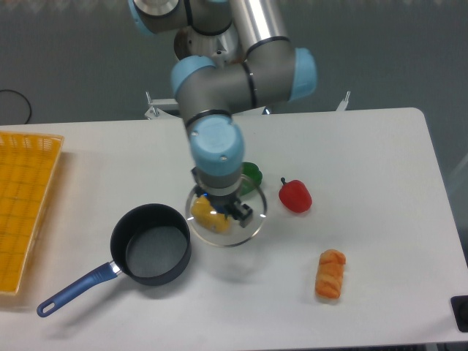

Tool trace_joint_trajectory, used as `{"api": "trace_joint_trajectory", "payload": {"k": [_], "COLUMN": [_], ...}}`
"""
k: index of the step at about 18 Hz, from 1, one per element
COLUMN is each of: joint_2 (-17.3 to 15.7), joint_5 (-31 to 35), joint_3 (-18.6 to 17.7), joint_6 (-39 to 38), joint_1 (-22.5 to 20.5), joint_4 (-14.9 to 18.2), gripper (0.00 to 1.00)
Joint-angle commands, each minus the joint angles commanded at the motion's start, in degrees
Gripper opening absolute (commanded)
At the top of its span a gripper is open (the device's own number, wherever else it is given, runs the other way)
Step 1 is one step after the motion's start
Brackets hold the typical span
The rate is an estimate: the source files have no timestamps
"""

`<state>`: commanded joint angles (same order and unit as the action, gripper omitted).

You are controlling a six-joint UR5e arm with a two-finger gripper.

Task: Open the lid
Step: 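Lift the glass lid off the saucepan and carry it beside the pan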

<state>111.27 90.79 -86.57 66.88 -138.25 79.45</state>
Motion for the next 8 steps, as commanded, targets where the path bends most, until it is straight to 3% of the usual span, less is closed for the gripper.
{"api": "trace_joint_trajectory", "payload": {"k": [8], "joint_2": [-0.88], "joint_5": [0.26], "joint_3": [-0.26], "joint_6": [3.35], "joint_1": [-2.73], "joint_4": [1.14], "gripper": [0.59]}}
